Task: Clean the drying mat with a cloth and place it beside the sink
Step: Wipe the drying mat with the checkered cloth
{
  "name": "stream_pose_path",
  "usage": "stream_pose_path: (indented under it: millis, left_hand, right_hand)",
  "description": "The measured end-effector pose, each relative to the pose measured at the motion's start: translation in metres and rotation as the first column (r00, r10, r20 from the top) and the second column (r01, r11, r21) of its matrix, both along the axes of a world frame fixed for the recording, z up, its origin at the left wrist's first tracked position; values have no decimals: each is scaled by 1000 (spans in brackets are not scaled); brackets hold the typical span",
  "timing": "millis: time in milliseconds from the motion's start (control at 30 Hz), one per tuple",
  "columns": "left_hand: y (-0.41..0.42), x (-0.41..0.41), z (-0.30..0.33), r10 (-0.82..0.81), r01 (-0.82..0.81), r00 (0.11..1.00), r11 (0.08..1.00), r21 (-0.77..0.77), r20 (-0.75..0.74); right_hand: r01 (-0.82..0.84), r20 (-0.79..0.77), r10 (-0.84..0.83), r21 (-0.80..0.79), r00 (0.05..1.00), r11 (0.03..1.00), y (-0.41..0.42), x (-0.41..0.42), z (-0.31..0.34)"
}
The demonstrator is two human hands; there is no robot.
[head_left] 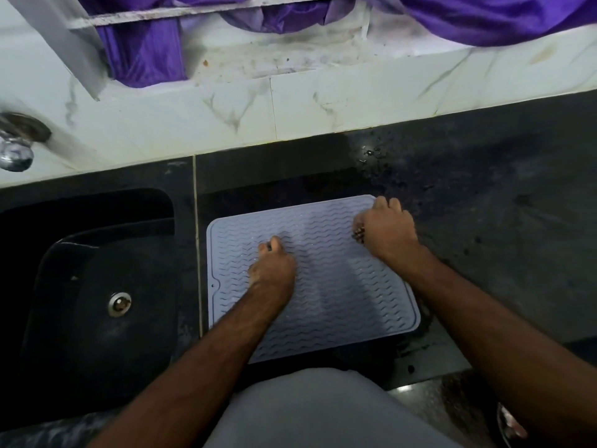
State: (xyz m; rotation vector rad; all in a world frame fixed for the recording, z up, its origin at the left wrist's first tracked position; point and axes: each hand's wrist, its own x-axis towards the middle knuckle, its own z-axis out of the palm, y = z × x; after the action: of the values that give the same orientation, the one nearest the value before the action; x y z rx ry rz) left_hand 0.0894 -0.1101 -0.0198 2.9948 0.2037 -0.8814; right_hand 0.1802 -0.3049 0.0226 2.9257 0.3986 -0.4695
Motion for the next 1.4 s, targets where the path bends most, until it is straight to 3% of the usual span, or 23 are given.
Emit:
stream_pose_path:
  millis: [133, 200, 333, 400, 467, 567, 633, 700, 733, 767, 833, 867, 900, 967, 1033, 1133, 1167, 1200, 1233, 1300, 1367, 1400]
  left_hand:
    - [-1, 2, 5, -15, 15, 1000, 1000, 2, -12]
    - [-1, 3, 8, -14, 14, 1000, 1000, -3, -19]
    - [-2, 2, 7, -15, 15, 1000, 1000, 8, -26]
    - [-1, 3, 5, -8, 8, 1000, 1000, 9, -26]
    - [1, 5, 6, 5, -5, 1000, 1000, -11, -30]
    - [7, 7, 7, 18, -17, 1000, 999, -48, 10]
    - [12, 5, 7, 23, -13, 989, 998, -65, 143]
    - [12, 4, 8, 131, -57, 934, 973, -223, 332]
    - [10, 4, 10, 251, -107, 895, 923, -369, 369]
    - [7, 6, 12, 405, -181, 856, 816, -549, 321]
    - [-3, 11, 20, 636, -356, 772, 435, -827, 3]
    - [-8, 12, 23, 665, -424, 732, 276, -863, -147]
    - [-13, 12, 24, 669, -459, 707, 187, -868, -230]
    - [-18, 9, 23, 668, -478, 677, 79, -875, -310]
    - [-25, 9, 20, 665, -477, 654, -9, -879, -362]
    - [-37, 13, 22, 681, -437, 675, 60, -897, -284]
    - [-41, 14, 23, 692, -431, 669, 64, -900, -271]
    - [-43, 14, 23, 705, -432, 651, 40, -901, -281]
    - [-45, 14, 23, 713, -442, 631, 6, -897, -306]
    - [-47, 13, 22, 704, -455, 620, -36, -890, -346]
    - [-49, 13, 21, 677, -441, 651, -30, -897, -343]
    - [-49, 13, 21, 658, -433, 671, -26, -901, -342]
  right_hand:
    - [100, -118, -53, 436, 992, 894, 10, -5, -6]
    - [108, -163, -34, 469, 986, 877, 19, -8, -12]
    - [7, -101, 44, 460, 994, 888, 42, -13, -25]
    - [37, -98, 15, 505, 995, 862, 48, -13, -29]
    - [179, -177, -84, 637, 981, 750, 50, -12, -29]
    - [414, -377, -177, 777, 909, 473, 46, -18, -29]
    - [455, -417, -184, 786, 890, 420, 42, -25, -29]
    - [430, -396, -170, 800, 902, 418, 41, -31, -27]
    - [435, -405, -161, 814, 900, 386, 41, -34, -27]
    - [456, -432, -146, 827, 890, 328, 41, -37, -26]
    - [512, -496, -131, 834, 859, 203, 42, -43, -23]
    - [530, -513, -139, 835, 847, 151, 42, -47, -21]
    - [539, -519, -169, 837, 838, 100, 42, -52, -20]
    - [587, -569, -271, 809, 777, -15, 40, -62, -21]
    - [701, -707, -263, 700, 656, -135, 38, -74, -23]
    - [810, -837, -120, 546, 533, -213, 34, -87, -26]
    - [808, -836, -122, 549, 535, -216, 32, -89, -26]
    - [780, -795, -179, 605, 580, -159, 30, -90, -26]
    - [717, -692, -276, 697, 667, -16, 27, -89, -27]
    - [472, -321, -416, 815, 851, 337, 19, -91, -28]
    - [218, -27, -389, 863, 921, 456, 16, -93, -23]
    - [167, 11, -352, 866, 936, 471, 16, -94, -20]
